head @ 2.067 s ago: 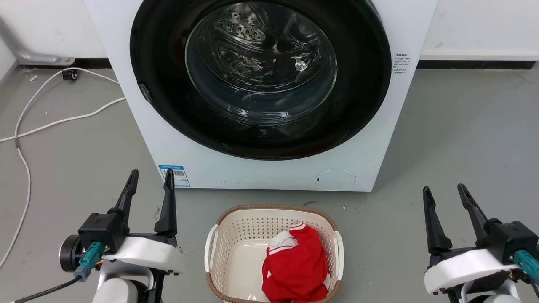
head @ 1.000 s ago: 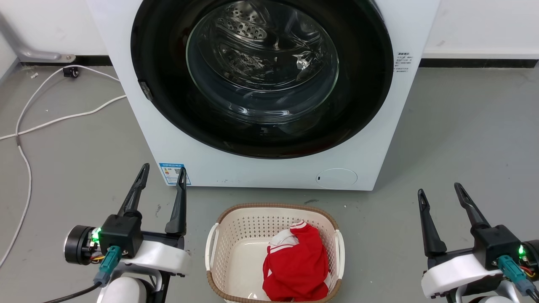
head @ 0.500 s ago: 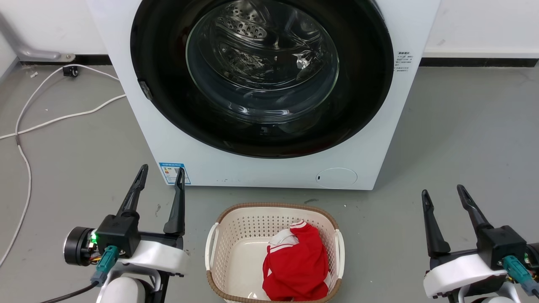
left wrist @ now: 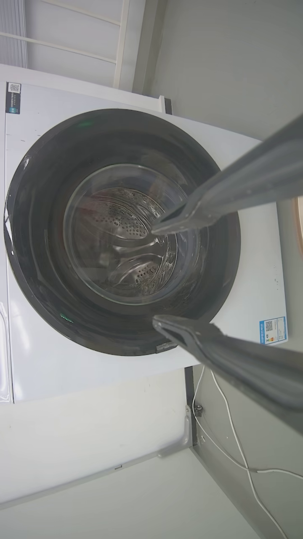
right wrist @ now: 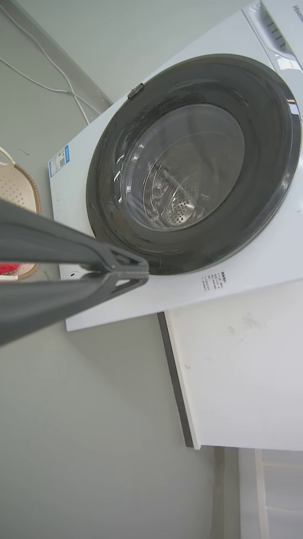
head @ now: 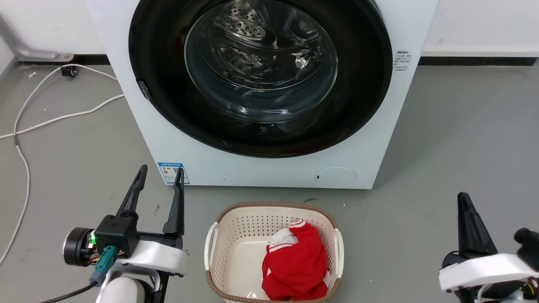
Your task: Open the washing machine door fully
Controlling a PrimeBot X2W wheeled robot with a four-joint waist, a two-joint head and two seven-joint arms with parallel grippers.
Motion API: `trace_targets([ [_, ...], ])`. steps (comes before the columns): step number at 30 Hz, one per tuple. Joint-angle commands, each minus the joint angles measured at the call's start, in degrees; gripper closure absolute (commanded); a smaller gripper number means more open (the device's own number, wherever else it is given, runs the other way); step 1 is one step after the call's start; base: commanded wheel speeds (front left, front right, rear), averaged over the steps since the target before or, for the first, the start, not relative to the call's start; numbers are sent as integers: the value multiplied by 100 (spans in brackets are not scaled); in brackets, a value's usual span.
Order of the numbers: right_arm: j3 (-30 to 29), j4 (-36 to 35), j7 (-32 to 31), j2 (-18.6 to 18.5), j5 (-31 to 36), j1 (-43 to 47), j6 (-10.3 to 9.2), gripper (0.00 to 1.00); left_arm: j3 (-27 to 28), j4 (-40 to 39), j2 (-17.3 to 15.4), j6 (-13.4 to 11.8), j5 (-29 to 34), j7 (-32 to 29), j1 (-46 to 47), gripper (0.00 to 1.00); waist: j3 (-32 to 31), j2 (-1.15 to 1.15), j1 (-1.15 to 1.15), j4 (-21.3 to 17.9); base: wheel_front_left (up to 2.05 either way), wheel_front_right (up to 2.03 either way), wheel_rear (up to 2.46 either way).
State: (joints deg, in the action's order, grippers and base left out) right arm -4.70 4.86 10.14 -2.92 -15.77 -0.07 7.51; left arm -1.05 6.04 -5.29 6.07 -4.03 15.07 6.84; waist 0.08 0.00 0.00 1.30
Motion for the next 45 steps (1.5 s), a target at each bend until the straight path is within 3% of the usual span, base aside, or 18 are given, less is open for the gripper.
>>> trace_targets([
  [1, -54, 157, 17, 8, -726, -157, -3, 100, 33, 20, 9, 26, 30, 15, -14, 0, 4, 0, 0, 0, 0, 0, 0],
  [11, -314, 664, -36, 7, -5627, -1073, -3, 100, 107, -26, 30, 41, 27, 15, 42, 0, 137, 0, 0, -54, 0, 0, 0],
  [16, -729, 997, -425, -33, -6989, -1919, -3, 100, 170, -75, 31, 61, 18, 15, 137, 0, 288, 0, 0, -88, 0, 0, 0],
  [22, -867, 1904, -945, -486, -7363, -3155, -2, 100, 230, -150, 51, 84, -12, 15, 305, 0, 552, 0, 0, -71, 0, 0, 0],
  [24, -772, 2401, -1156, -784, -7301, -3866, -2, 100, 231, -206, 68, 87, -16, 15, 431, 0, 760, 0, 0, -47, 0, 0, 0],
  [32, -205, 3795, -1863, -1358, -6755, -5911, -2, 100, 204, -375, 83, 117, -33, 15, 733, 0, 1302, 0, 0, 28, 0, 0, 0],
  [45, 836, 6068, -3224, -1336, -5459, -8397, -2, 100, 125, -529, 66, 137, -36, 15, 1150, 0, 2004, 0, 0, 176, 0, 0, 0],
])
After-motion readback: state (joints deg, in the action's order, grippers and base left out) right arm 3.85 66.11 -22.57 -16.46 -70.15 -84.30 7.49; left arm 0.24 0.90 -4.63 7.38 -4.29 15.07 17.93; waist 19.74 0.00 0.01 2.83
